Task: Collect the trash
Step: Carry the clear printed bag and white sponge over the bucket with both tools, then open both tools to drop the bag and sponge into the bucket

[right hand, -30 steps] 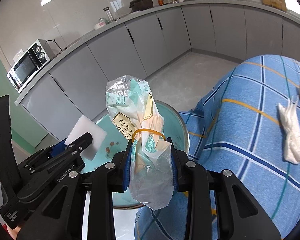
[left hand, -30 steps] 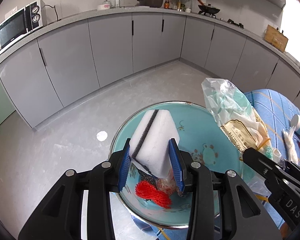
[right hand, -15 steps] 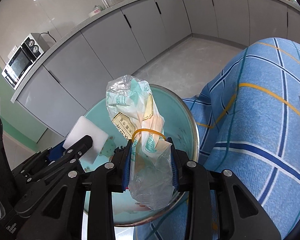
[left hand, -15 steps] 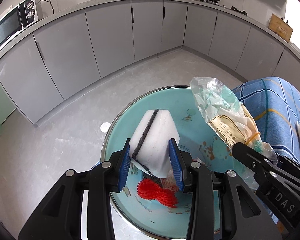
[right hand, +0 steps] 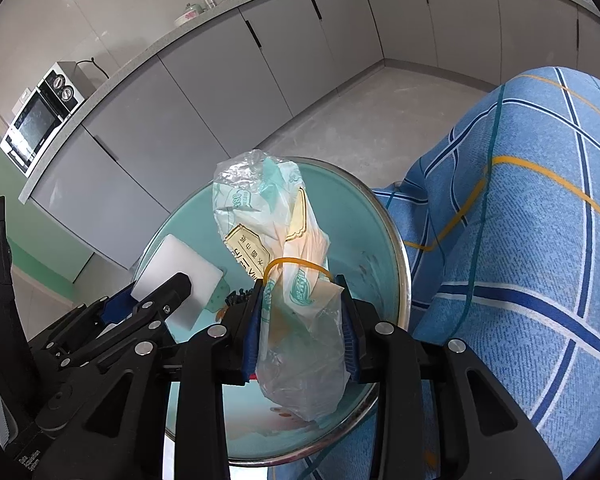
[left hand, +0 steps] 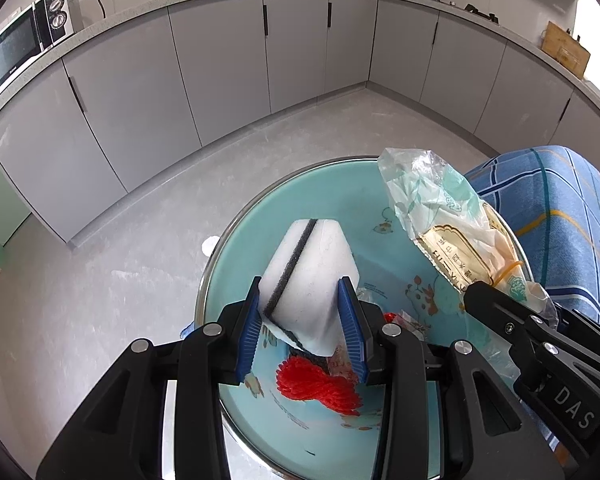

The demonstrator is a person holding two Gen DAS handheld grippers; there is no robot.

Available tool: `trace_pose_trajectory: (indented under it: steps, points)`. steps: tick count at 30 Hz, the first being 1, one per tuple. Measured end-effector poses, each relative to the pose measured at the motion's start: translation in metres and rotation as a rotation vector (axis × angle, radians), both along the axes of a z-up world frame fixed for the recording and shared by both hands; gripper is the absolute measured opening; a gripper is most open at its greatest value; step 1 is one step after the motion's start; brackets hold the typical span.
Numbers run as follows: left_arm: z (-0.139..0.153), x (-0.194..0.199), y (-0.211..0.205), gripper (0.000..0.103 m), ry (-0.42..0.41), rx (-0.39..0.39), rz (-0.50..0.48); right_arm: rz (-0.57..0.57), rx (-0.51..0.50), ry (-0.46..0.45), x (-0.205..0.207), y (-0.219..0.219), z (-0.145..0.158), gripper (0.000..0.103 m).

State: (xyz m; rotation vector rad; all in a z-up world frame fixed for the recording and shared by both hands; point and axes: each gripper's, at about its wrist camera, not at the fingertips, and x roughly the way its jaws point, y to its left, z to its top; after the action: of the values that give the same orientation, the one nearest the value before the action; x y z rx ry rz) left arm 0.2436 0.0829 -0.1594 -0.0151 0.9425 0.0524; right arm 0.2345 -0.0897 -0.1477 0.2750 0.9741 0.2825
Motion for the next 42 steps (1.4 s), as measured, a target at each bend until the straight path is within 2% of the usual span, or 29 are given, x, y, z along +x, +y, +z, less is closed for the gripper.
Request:
trace_pose_trajectory:
  steps: [22, 24, 31, 37, 39, 42]
  points:
    - [-0.003, 0.003, 0.001, 0.037, 0.014, 0.0, 0.006, 0.017, 0.0, 0.006, 0.003, 0.004, -0.005, 0.035]
    - [-0.003, 0.003, 0.0, 0.037, 0.014, 0.001, 0.008, 0.022, 0.009, 0.006, 0.004, 0.003, -0.005, 0.04]
    - [-0.005, 0.0, 0.001, 0.038, 0.018, 0.003, 0.011, 0.012, 0.024, -0.002, -0.001, -0.007, -0.003, 0.045]
    - [-0.002, -0.003, 0.001, 0.049, 0.019, 0.006, 0.015, -0.003, 0.044, -0.028, -0.009, -0.016, 0.006, 0.053]
    - [0.0, -0.005, 0.002, 0.06, 0.011, 0.011, 0.019, -0.015, 0.055, -0.037, -0.011, -0.021, 0.01, 0.054]
    - [0.005, -0.009, 0.002, 0.067, 0.001, 0.003, 0.027, -0.031, 0.067, -0.054, -0.017, -0.027, 0.018, 0.054]
